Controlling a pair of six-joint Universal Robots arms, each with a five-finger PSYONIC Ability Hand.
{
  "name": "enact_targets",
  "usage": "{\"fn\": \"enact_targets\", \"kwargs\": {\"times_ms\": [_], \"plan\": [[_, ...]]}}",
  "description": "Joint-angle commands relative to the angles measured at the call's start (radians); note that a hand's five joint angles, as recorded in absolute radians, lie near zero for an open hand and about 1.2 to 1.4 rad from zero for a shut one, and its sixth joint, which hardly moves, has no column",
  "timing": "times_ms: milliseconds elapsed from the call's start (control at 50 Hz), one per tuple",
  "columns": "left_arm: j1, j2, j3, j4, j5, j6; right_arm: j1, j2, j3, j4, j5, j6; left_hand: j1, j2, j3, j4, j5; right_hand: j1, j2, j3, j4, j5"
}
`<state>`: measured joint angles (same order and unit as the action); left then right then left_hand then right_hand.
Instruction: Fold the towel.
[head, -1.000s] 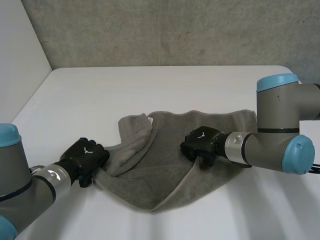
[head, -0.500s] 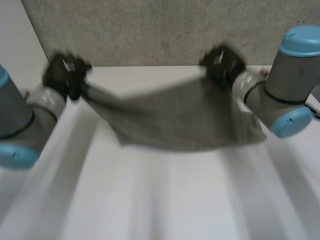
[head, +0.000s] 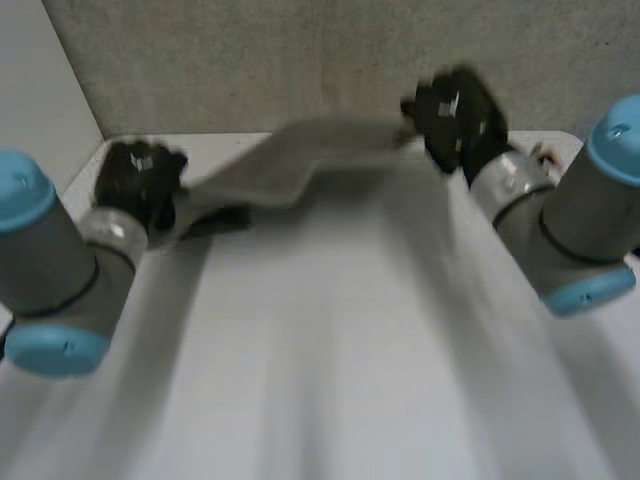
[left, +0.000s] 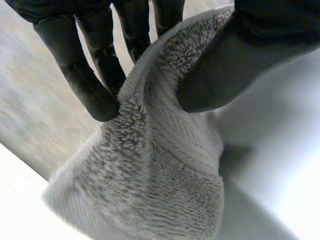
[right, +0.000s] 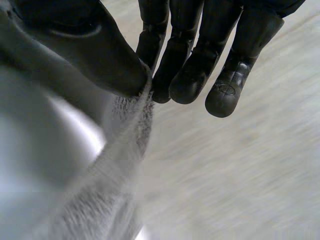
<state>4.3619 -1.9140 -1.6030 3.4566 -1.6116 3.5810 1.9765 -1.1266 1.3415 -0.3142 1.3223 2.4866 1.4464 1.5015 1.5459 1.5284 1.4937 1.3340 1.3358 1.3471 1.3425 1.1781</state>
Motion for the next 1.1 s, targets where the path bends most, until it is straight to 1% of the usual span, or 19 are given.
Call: {"fn": "enact_targets", "kwargs": {"times_ms": [20, 40, 80, 120, 360, 380, 400, 420, 440, 480, 520, 660, 740, 780, 800, 840, 900, 940, 1100], "plan": [[0.079, 0.001, -0.194, 0.001, 0.114, 0.154, 0.001, 0.048, 0.155, 0.145, -0.002, -0.005, -0.05, -0.105, -0.15, -0.132, -0.272, 0.062, 0.06, 0.049, 0.054, 0.044], [0.079, 0.001, -0.195, 0.001, 0.114, 0.154, 0.001, 0.048, 0.156, 0.145, -0.002, -0.005, -0.05, -0.105, -0.15, -0.132, -0.272, 0.062, 0.06, 0.049, 0.054, 0.044], [0.085, 0.0, -0.236, 0.002, 0.131, 0.228, 0.004, 0.071, 0.195, 0.145, 0.001, -0.005, -0.05, -0.105, -0.15, -0.132, -0.272, 0.062, 0.06, 0.049, 0.054, 0.044], [0.084, 0.0, -0.25, 0.002, 0.134, 0.251, 0.005, 0.085, 0.208, 0.144, 0.002, -0.005, -0.05, -0.105, -0.15, -0.132, -0.272, 0.062, 0.06, 0.049, 0.054, 0.044], [0.096, 0.02, -0.258, 0.006, 0.133, 0.265, 0.008, 0.1, 0.223, 0.132, 0.029, 0.011, -0.05, -0.105, -0.15, -0.132, -0.272, 0.062, 0.06, 0.049, 0.054, 0.044], [0.097, 0.021, -0.258, 0.006, 0.133, 0.265, 0.008, 0.102, 0.223, 0.132, 0.043, 0.012, -0.05, -0.105, -0.15, -0.132, -0.272, -0.038, -0.04, -0.052, -0.047, -0.057], [0.097, 0.021, -0.258, 0.007, 0.131, 0.265, 0.008, 0.102, 0.225, 0.132, 0.06, 0.012, -0.05, -0.105, -0.15, -0.132, -0.272, -0.38, -0.381, -0.393, -0.388, -0.398], [0.097, 0.021, -0.258, 0.007, 0.131, 0.265, 0.008, 0.102, 0.225, 0.132, 0.06, 0.012, -0.05, -0.105, -0.15, -0.132, -0.272, -0.383, -0.385, -0.396, -0.391, -0.402], [0.099, 0.023, -0.256, 0.009, 0.131, 0.265, 0.007, 0.102, 0.228, 0.124, 0.077, 0.015, -0.05, -0.105, -0.15, -0.132, -0.272, -0.557, -0.559, -0.57, -0.566, -0.576], [0.102, 0.024, -0.256, 0.013, 0.131, 0.263, 0.002, 0.102, 0.231, 0.113, 0.094, 0.02, -0.05, -0.105, -0.15, -0.132, -0.272, -0.591, -0.593, -0.605, -0.6, -0.61], [0.11, 0.024, -0.255, 0.022, 0.13, 0.263, -0.008, 0.102, 0.238, 0.08, 0.115, 0.026, -0.05, -0.105, -0.15, -0.132, -0.272, -0.761, -0.762, -0.774, -0.769, -0.779], [0.128, 0.023, -0.258, 0.044, 0.13, 0.259, -0.011, 0.102, 0.269, 0.027, 0.121, 0.037, -0.05, -0.105, -0.15, -0.132, -0.272, -0.864, -0.866, -0.877, -0.873, -0.883], [0.128, 0.021, -0.258, 0.042, 0.13, 0.259, -0.03, 0.102, 0.271, 0.03, 0.123, 0.101, -0.05, -0.105, -0.15, -0.132, -0.272, -0.935, -0.937, -0.948, -0.943, -0.953], [0.128, 0.021, -0.258, 0.044, 0.13, 0.259, -0.088, 0.094, 0.274, 0.038, 0.112, 0.2, -0.05, -0.105, -0.15, -0.132, -0.272, -0.938, -0.94, -0.951, -0.946, -0.956], [0.128, 0.021, -0.258, 0.044, 0.13, 0.259, -0.088, 0.094, 0.274, 0.038, 0.112, 0.201, -0.05, -0.105, -0.15, -0.132, -0.272, -0.938, -0.94, -0.951, -0.946, -0.956], [0.128, 0.02, -0.258, 0.044, 0.13, 0.255, -0.12, 0.096, 0.272, 0.041, 0.104, 0.308, -0.05, -0.105, -0.15, -0.132, -0.272, -0.932, -0.934, -0.945, -0.94, -0.951], [0.128, 0.018, -0.258, 0.044, 0.13, 0.255, -0.125, 0.1, 0.269, 0.041, 0.1, 0.353, -0.05, -0.105, -0.15, -0.132, -0.272, -0.926, -0.928, -0.939, -0.935, -0.945], [0.127, 0.015, -0.258, 0.044, 0.13, 0.252, -0.134, 0.103, 0.26, 0.041, 0.087, 0.422, -0.05, -0.105, -0.15, -0.132, -0.272, -0.914, -0.916, -0.928, -0.923, -0.933], [0.128, 0.01, -0.256, 0.045, 0.13, 0.252, -0.142, 0.149, 0.231, 0.04, 0.074, 0.518, -0.05, -0.105, -0.15, -0.132, -0.272, -0.885, -0.887, -0.898, -0.894, -0.904]]}}
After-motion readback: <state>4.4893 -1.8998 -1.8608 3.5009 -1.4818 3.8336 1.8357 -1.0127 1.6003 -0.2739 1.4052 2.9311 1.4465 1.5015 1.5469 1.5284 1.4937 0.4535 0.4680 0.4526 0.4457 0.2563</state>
